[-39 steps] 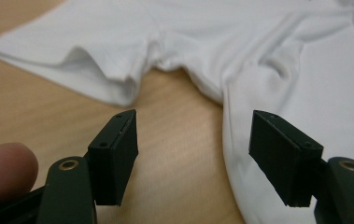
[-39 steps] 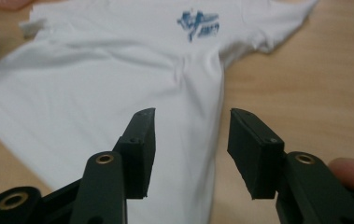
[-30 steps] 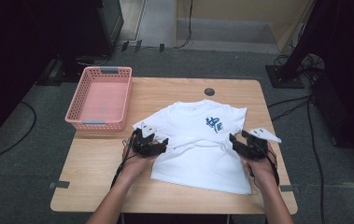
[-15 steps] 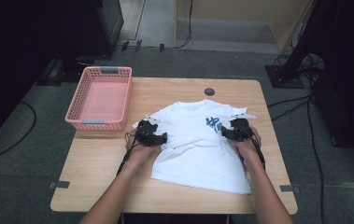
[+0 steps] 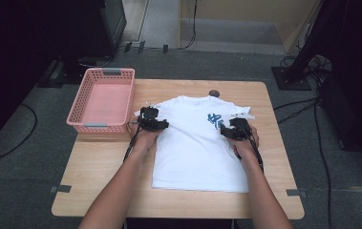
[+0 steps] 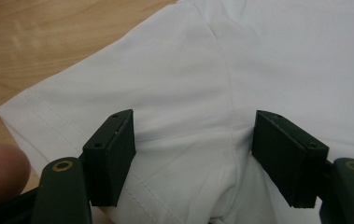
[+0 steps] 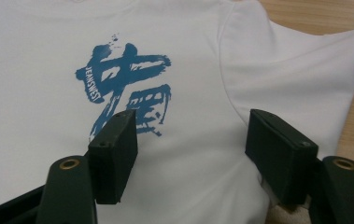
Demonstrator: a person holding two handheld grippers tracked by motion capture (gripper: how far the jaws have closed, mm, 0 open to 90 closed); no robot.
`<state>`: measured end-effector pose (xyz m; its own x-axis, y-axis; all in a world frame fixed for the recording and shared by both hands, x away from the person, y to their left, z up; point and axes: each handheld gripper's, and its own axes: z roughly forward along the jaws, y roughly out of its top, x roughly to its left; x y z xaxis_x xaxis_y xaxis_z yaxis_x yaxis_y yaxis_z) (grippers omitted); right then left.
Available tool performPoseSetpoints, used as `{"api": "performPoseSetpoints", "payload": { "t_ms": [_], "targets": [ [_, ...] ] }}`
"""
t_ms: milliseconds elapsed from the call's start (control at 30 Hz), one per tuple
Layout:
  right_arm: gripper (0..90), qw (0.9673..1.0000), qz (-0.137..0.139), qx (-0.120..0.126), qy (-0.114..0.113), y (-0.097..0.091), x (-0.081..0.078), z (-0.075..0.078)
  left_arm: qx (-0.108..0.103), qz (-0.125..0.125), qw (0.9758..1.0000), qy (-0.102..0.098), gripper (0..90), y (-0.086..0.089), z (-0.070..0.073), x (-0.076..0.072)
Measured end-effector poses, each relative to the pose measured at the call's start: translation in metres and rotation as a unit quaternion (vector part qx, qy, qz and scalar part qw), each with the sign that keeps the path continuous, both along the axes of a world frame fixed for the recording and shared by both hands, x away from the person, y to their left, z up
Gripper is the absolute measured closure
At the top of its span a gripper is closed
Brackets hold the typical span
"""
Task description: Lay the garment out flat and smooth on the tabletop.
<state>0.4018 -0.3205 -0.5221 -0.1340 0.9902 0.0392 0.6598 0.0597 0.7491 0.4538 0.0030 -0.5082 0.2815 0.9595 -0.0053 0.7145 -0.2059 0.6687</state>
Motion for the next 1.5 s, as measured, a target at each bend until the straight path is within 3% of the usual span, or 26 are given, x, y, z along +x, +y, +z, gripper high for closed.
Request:
{"api": "performPoseSetpoints", "payload": {
  "t_ms": [67, 200, 300, 400, 500, 533, 567, 600, 633, 867, 900, 1133, 1267, 1500],
  "targets": [
    [31.0, 0.9999, 0.007, 0.013, 0.006, -0.003, 0.001, 0.002, -0.003, 0.004, 1.0, 0.002, 29.7, 0.001, 0.003, -0.001],
    [35.8, 0.9984, -0.002, 0.054, -0.014, -0.018, -0.007, 0.01, -0.013, -0.021, 0.9993, -0.028, 29.5, 0.006, 0.014, -0.016],
    [46.5, 0.9985, -0.015, 0.052, -0.012, -0.032, -0.013, 0.013, -0.016, -0.032, 0.9989, -0.031, 29.5, 0.01, 0.017, -0.029],
    [49.7, 0.998, -0.011, 0.061, -0.005, -0.039, -0.019, 0.015, -0.019, -0.043, 0.9982, -0.036, 29.6, 0.01, 0.016, -0.04],
    [50.0, 0.9985, -0.001, 0.054, 0.004, -0.042, -0.031, 0.015, -0.014, -0.064, 0.9972, -0.037, 29.5, 0.006, 0.014, -0.059],
    [47.2, 0.9988, 0.012, 0.046, 0.011, -0.04, -0.041, 0.015, -0.008, -0.074, 0.9964, -0.042, 28.7, 0.005, 0.013, -0.073],
    [45.4, 0.9989, 0.018, 0.041, 0.014, -0.039, -0.046, 0.015, -0.008, -0.074, 0.9964, -0.042, 28.8, 0.005, 0.013, -0.073],
    [44.0, 0.9989, 0.024, 0.038, 0.014, -0.038, -0.053, 0.015, -0.005, -0.085, 0.9953, -0.046, 28.7, 0.005, 0.011, -0.089],
    [44.0, 0.9989, 0.024, 0.038, 0.014, -0.038, -0.053, 0.015, -0.005, -0.085, 0.9953, -0.046, 28.7, 0.005, 0.011, -0.089],
    [32.7, 0.9974, 0.064, 0.031, 0.014, -0.037, -0.114, 0.006, 0.008, -0.093, 0.9947, -0.042, 28.6, 0.018, -0.002, -0.139],
    [32.7, 0.9974, 0.064, 0.031, 0.014, -0.037, -0.114, 0.006, 0.008, -0.093, 0.9947, -0.042, 28.5, 0.018, -0.002, -0.139],
    [29.2, 0.9975, 0.063, 0.027, 0.015, -0.05, -0.157, 0.002, 0.011, -0.093, 0.9936, -0.064, 28.2, 0.026, -0.01, -0.164],
    [28.8, 0.997, 0.077, -0.004, 0.002, -0.049, -0.177, -0.002, -0.002, -0.092, 0.9938, -0.063, 28.2, 0.033, -0.011, -0.169],
    [27.6, 0.9952, 0.098, -0.003, -0.004, -0.044, -0.203, -0.003, -0.015, -0.095, 0.9937, -0.058, 28.2, 0.047, -0.012, -0.176]
  ]
}}
